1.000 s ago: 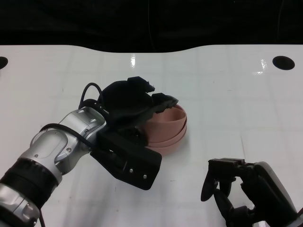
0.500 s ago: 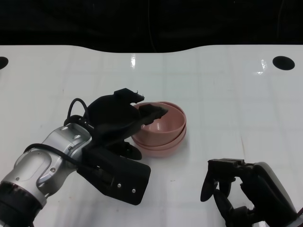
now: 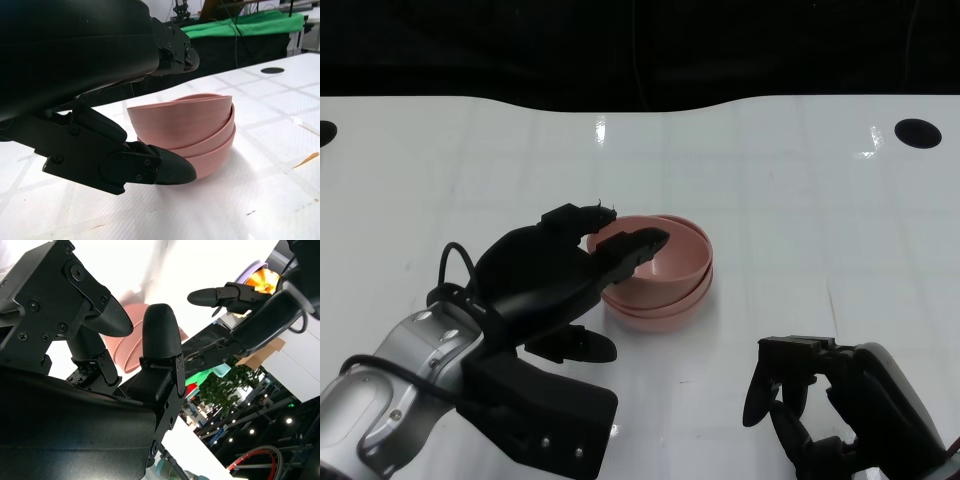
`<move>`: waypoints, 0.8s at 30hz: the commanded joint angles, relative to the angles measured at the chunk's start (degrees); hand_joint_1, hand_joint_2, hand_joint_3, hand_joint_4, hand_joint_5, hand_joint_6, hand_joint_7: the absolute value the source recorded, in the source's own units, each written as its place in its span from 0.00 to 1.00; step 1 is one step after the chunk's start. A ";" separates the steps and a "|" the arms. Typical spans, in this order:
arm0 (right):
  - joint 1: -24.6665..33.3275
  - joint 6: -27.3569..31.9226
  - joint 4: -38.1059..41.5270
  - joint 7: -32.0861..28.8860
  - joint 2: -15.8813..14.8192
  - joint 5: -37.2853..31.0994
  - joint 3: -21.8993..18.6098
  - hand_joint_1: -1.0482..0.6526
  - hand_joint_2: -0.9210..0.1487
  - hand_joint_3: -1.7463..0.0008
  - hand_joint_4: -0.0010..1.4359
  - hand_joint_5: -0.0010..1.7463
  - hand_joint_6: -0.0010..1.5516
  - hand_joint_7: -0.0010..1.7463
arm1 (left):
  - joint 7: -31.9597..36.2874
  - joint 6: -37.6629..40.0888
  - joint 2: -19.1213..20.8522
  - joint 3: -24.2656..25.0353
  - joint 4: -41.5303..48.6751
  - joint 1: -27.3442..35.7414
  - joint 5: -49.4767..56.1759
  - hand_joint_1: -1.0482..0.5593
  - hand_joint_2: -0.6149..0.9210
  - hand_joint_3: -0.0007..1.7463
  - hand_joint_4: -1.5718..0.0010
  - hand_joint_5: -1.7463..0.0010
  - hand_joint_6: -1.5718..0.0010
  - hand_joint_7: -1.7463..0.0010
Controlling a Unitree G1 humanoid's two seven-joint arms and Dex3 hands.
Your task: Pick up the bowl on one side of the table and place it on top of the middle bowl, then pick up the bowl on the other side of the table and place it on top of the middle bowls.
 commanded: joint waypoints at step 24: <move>-0.29 -0.64 0.74 0.31 -0.72 1.29 -0.50 0.57 0.74 0.02 0.64 1.00 0.53 0.85 | 24.80 -19.91 -1.39 16.34 -4.82 23.85 -11.45 0.38 1.00 0.13 0.99 0.57 0.79 0.94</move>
